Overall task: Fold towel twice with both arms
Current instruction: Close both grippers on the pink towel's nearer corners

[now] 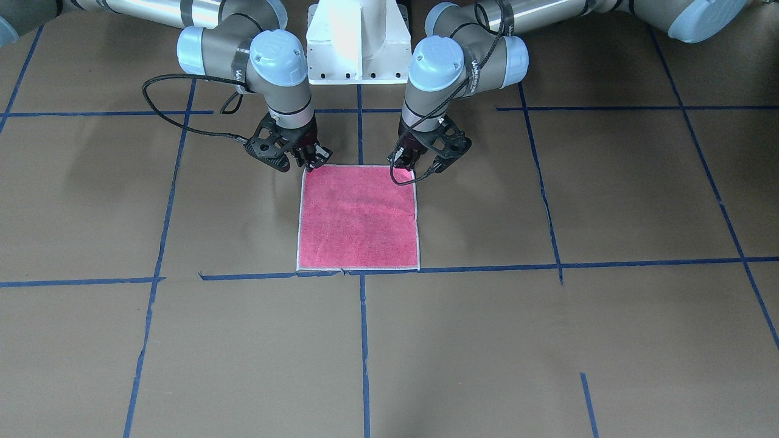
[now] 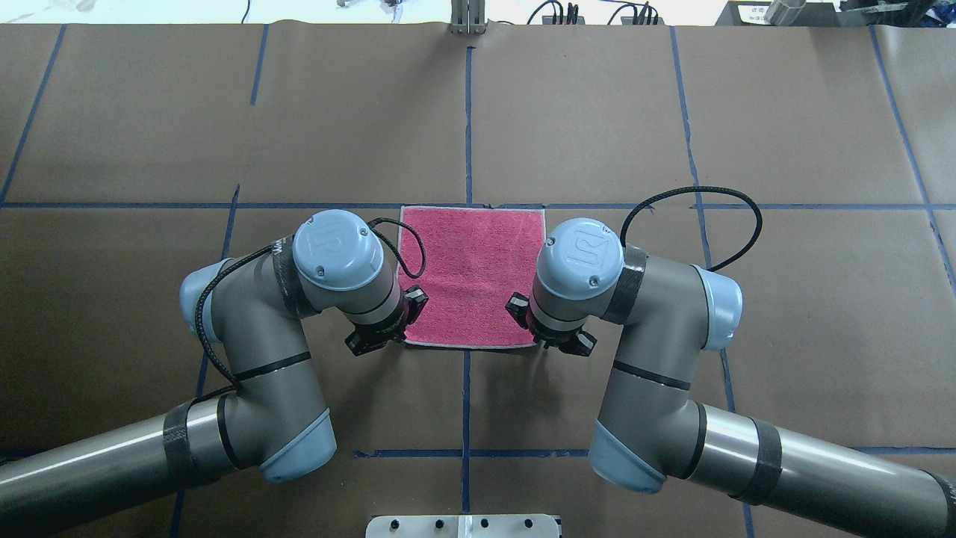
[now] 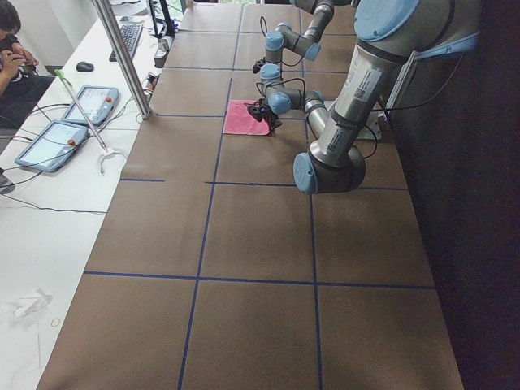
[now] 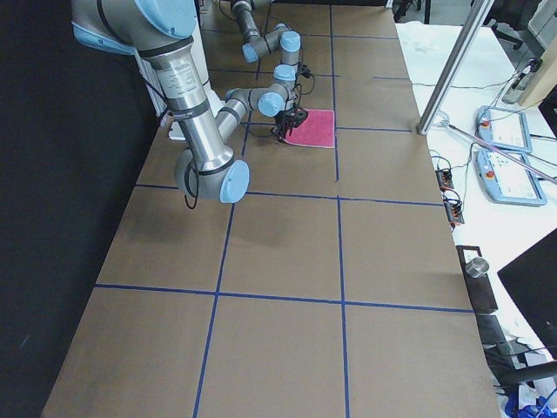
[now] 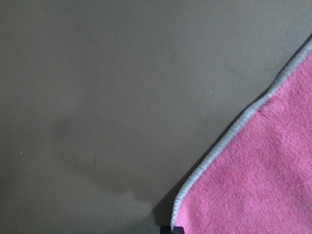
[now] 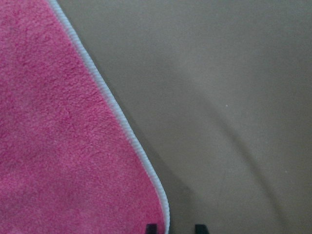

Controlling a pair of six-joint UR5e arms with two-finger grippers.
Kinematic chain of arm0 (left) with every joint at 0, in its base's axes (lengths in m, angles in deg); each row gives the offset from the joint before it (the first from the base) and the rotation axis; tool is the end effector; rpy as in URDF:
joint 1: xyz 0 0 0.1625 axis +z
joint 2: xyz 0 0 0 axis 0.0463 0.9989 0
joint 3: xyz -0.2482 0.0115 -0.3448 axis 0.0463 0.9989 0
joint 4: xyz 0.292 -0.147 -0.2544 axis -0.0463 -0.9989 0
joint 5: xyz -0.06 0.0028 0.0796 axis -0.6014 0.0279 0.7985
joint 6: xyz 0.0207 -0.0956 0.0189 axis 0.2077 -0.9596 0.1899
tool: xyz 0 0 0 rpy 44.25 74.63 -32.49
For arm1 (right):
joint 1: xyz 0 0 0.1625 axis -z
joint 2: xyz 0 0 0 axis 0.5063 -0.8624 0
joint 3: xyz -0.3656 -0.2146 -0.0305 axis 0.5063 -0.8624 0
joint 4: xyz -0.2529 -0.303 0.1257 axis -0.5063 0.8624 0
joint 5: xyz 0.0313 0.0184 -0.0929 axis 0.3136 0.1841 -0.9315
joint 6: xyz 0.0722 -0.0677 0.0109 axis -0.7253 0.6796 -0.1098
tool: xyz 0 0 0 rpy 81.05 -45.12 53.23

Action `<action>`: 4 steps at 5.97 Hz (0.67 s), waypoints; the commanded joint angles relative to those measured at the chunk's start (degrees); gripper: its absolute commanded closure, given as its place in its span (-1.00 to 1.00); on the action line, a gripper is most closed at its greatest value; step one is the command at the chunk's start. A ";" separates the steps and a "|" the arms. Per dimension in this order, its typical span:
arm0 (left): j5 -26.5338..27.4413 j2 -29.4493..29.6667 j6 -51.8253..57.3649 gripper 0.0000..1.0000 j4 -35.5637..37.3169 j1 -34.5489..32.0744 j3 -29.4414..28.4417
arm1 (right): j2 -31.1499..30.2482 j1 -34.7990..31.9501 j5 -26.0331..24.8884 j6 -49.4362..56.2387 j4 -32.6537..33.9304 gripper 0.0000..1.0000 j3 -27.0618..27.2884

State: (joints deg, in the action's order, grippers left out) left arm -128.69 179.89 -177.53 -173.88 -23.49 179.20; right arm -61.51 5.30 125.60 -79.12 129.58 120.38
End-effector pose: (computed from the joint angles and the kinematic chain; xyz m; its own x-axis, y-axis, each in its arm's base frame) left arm 0.5730 -0.3913 0.2515 0.5059 -0.6440 -0.5739 0.4116 0.7649 -0.4955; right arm -0.5596 -0.3754 0.2744 0.6121 0.5442 0.5737 -0.3829 0.8388 -0.3871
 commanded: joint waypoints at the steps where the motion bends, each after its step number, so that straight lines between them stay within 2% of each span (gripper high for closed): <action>1: 0.00 0.00 0.02 1.00 0.00 -0.05 0.00 | 0.00 -0.02 0.09 0.12 0.00 0.89 -0.01; 4: 0.00 0.09 0.02 1.00 0.09 -0.14 0.18 | 0.18 -0.63 0.26 0.03 0.00 1.00 -0.01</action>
State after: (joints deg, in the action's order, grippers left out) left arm -128.69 179.94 -177.52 -173.80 -23.58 179.32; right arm -61.44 5.00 125.78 -79.03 129.57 120.37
